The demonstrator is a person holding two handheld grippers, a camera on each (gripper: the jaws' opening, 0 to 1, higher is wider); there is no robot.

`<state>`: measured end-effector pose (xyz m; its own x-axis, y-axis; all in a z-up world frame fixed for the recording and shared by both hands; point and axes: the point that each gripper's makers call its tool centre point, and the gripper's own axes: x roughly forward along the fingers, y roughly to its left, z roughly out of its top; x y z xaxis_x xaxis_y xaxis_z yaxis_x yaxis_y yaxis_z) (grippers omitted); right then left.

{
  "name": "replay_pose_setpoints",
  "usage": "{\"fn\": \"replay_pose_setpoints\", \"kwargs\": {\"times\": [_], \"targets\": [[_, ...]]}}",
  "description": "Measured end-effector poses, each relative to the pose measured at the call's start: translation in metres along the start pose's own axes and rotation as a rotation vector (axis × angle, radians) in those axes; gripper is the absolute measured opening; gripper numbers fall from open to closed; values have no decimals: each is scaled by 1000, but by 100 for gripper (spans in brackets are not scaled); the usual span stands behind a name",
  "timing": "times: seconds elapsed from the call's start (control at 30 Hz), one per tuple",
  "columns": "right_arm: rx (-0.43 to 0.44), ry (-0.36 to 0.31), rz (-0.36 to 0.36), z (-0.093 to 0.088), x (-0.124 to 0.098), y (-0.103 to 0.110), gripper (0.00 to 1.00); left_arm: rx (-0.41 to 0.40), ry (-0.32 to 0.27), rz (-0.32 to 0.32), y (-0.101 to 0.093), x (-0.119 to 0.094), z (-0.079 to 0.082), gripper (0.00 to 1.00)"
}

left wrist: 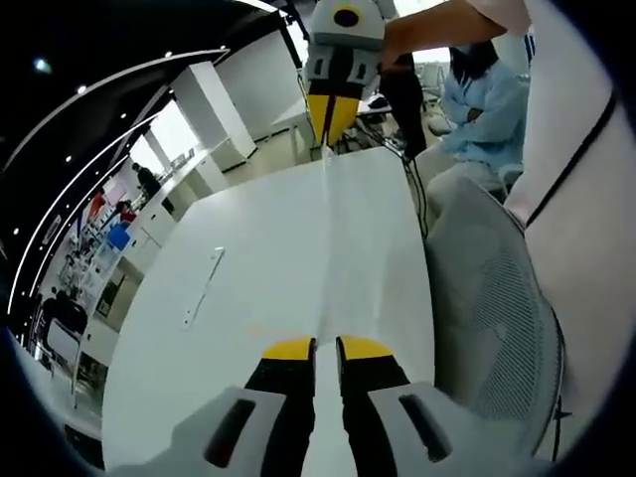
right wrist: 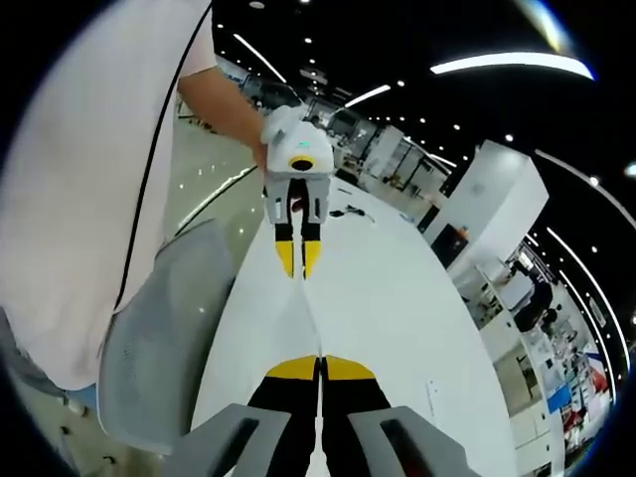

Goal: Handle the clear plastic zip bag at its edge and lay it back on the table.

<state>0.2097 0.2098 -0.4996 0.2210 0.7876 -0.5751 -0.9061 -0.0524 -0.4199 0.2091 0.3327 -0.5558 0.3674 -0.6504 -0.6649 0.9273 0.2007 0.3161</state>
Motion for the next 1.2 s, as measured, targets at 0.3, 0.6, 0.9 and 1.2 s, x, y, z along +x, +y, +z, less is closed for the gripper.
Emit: {"fn": "replay_pose_setpoints", "kwargs": {"times": [0.3, 0.6, 0.9, 1.2], "targets": [[0, 5, 7, 0, 0, 2, 0, 12, 23, -46, -4, 4, 3, 3], [-1, 7, 7, 0, 0, 2, 0, 10, 60, -88, -11, 9, 2, 0], [-5, 16, 18, -2, 2, 3, 0, -27, 102, -132, -20, 11, 0, 0], [-5, 28, 23, -5, 3, 4, 0, -51, 142, -150, -26, 12, -1, 0]]}}
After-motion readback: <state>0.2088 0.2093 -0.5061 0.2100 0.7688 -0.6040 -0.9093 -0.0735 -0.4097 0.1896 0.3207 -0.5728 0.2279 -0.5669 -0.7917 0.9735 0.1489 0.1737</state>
